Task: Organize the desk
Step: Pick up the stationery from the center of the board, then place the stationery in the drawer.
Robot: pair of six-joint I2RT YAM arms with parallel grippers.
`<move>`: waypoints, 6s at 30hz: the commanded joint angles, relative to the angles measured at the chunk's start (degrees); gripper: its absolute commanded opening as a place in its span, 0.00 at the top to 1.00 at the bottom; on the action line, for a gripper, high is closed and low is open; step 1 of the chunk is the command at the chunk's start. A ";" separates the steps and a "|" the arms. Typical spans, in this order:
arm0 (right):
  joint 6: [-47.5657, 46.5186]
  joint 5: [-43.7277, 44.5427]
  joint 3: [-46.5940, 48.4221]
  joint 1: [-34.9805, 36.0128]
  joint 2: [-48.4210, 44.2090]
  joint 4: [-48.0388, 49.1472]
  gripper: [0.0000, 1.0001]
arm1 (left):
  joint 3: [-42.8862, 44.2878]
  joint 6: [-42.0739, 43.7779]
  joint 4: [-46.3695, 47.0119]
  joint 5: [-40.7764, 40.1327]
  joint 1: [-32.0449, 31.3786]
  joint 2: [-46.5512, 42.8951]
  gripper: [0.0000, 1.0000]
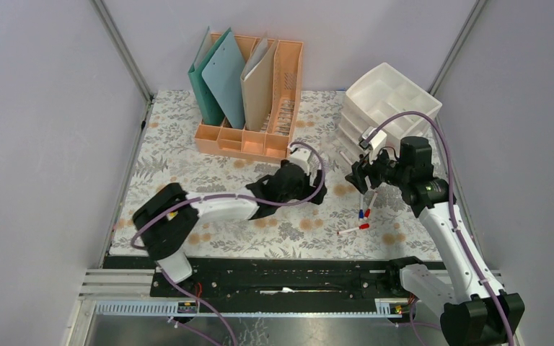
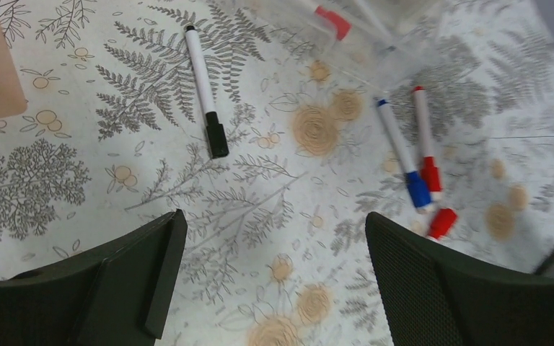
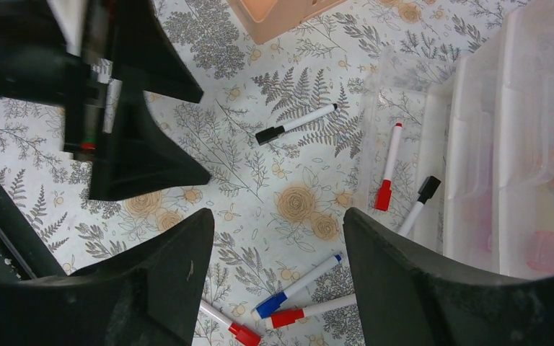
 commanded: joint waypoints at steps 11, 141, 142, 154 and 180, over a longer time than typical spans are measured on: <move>0.12 1.61 -0.51 -0.34 -0.97 0.91 0.27 | 24.85 5.87 -17.07 -9.41 0.64 20.33 0.18; 32.68 -33.32 -8.53 3.68 12.44 26.89 1.00 | -29.32 -13.09 56.79 13.10 -3.45 -9.19 0.43; 31.31 -32.64 -8.10 3.71 12.25 25.60 1.00 | -30.11 -12.41 55.70 12.54 -3.43 -10.42 0.40; 7.45 -12.46 1.66 3.72 8.42 4.65 1.00 | -39.56 -6.16 35.65 -0.67 -2.97 -31.49 0.01; -9.55 18.84 11.73 7.27 25.65 3.72 1.00 | -46.47 -5.52 30.15 2.15 -0.88 -42.18 0.01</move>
